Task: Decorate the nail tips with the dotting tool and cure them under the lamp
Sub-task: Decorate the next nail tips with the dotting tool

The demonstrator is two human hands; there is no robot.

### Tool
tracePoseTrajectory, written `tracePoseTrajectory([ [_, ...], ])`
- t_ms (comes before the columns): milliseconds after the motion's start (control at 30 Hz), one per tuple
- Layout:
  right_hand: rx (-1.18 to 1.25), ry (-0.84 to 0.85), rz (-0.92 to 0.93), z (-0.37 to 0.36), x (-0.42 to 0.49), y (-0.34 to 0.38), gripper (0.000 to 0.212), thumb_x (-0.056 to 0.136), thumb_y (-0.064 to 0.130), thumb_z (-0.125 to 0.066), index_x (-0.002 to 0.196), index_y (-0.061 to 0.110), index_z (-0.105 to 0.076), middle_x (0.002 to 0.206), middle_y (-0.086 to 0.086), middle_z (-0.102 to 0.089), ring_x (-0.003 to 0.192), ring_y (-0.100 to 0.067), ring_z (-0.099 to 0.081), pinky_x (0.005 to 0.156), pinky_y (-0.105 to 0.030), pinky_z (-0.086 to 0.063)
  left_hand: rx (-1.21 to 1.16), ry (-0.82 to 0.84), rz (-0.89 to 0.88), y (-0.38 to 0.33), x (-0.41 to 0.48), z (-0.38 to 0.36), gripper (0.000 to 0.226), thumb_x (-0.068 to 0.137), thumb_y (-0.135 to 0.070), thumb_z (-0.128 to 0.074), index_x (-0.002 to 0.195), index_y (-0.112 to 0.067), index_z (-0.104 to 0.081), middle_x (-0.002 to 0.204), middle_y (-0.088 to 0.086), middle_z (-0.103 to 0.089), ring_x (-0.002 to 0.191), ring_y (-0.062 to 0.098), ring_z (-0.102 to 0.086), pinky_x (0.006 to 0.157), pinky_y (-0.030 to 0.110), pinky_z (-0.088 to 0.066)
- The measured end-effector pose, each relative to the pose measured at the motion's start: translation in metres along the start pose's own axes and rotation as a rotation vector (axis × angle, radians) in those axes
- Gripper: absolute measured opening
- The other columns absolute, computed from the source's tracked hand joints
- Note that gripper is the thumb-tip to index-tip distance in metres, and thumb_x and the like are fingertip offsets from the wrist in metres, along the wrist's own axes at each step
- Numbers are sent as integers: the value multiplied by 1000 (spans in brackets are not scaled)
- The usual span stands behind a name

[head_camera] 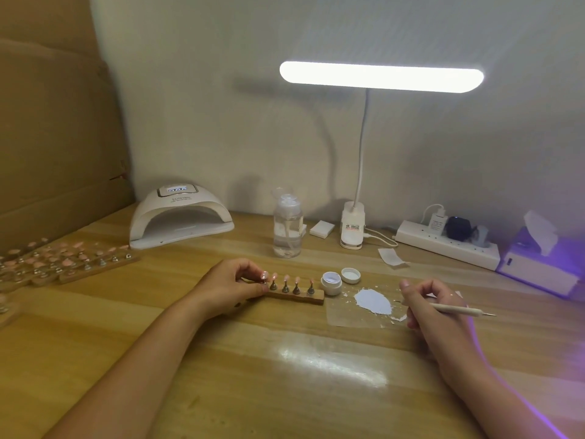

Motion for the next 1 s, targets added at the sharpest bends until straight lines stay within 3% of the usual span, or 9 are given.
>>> tracePoseTrajectory([
  [200, -2, -5, 9, 1, 1, 0, 36, 93, 42, -64, 75, 12, -52, 46, 2, -57, 38, -1, -40, 39, -23, -32, 71, 7, -17, -5, 2, -5, 17, 84, -14, -76, 88, -23, -63, 101, -4, -69, 66, 2, -54, 56, 16, -41],
  [333, -6, -6, 6, 0, 0, -1, 37, 92, 43, -63, 78, 11, -54, 46, 4, -56, 38, -2, -40, 36, -21, -32, 77, 16, -7, -5, 1, -7, 16, 84, -14, -77, 90, -23, -64, 102, -2, -68, 74, 11, -56, 78, 34, -50],
  [400, -6, -2, 6, 0, 0, -1, 36, 93, 43, -63, 78, 11, -54, 46, 4, -57, 39, -2, -41, 38, -23, -33, 73, 12, -1, -5, 0, -6, 16, 83, -15, -77, 91, -22, -66, 101, -3, -69, 77, 13, -57, 82, 37, -51],
  [600, 3, -3, 8, 1, 0, -1, 36, 92, 43, -63, 78, 11, -54, 47, 4, -57, 42, -5, -44, 42, -25, -34, 43, 15, 5, -6, 0, -5, 16, 83, -14, -78, 89, -22, -67, 96, -3, -69, 69, 6, -56, 66, 24, -45],
  [700, 18, 1, 11, 0, 0, -1, 36, 92, 43, -64, 79, 10, -55, 48, 3, -58, 47, -9, -47, 45, -26, -34, 81, 18, -1, -8, 0, -6, 16, 83, -15, -77, 89, -25, -65, 98, -4, -68, 68, 5, -53, 66, 23, -43],
  [800, 23, 3, 10, 0, 1, -1, 36, 92, 43, -64, 79, 10, -56, 48, 2, -58, 50, -13, -48, 44, -25, -34, 181, -16, -33, -13, -4, -4, 20, 82, -24, -78, 88, -33, -61, 78, -17, -57, 63, 2, -45, 60, 21, -37],
  [867, 23, 1, 9, 1, 0, -2, 36, 92, 43, -64, 79, 11, -55, 49, 2, -59, 51, -14, -48, 42, -24, -34, 256, -68, -80, -19, -7, -2, 23, 78, -32, -78, 92, -36, -61, 82, -20, -50, 72, 2, -45, 64, 21, -38],
  [933, 33, 0, 3, 2, 0, -2, 36, 91, 44, -64, 78, 12, -55, 49, 2, -59, 51, -13, -48, 41, -24, -33, 371, -140, -141, -26, -9, -1, 28, 76, -40, -77, 98, -40, -61, 106, -18, -48, 100, 7, -44, 83, 28, -41],
  [1000, 41, -2, -2, 1, 0, -2, 35, 91, 44, -64, 78, 13, -55, 49, 2, -58, 51, -13, -48, 41, -25, -33, 445, -202, -209, -33, -12, -1, 27, 75, -40, -76, 98, -41, -62, 126, -15, -40, 118, 11, -35, 95, 29, -33],
])
Point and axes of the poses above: each hand's wrist, its own x-axis towards the middle knuckle, its own z-axis out of the back of the hand, y = z × x, the point moved 9 cm from there along x, towards the middle knuckle
